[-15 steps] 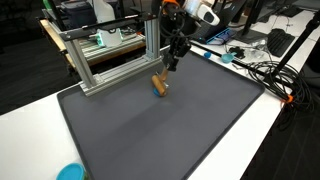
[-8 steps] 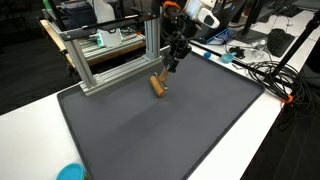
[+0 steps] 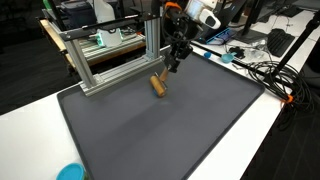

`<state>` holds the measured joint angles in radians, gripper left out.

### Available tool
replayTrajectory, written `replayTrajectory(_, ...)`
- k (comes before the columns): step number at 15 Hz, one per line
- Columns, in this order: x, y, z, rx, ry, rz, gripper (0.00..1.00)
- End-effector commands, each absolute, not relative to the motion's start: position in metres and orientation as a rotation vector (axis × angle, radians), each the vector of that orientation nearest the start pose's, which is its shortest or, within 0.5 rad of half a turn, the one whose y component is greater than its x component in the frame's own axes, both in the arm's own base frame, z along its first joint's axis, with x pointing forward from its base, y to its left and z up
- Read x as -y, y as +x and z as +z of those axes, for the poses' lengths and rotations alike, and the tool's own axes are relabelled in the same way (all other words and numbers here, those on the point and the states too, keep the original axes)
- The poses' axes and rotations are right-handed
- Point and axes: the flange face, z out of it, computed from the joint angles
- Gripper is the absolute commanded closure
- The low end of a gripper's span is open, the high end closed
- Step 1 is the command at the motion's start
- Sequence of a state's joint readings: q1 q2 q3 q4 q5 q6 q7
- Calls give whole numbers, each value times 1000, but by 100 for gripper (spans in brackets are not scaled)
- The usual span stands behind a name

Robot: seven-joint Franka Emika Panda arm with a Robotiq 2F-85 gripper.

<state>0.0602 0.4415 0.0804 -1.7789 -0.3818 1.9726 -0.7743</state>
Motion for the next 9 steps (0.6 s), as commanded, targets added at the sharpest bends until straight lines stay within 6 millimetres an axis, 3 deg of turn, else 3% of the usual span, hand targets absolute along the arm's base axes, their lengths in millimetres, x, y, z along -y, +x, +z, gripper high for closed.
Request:
replayTrajectory(1,-62,624,258,1689,-2722,530,78)
replayTrajectory(9,-39,618,259,1569,-2759,380,78)
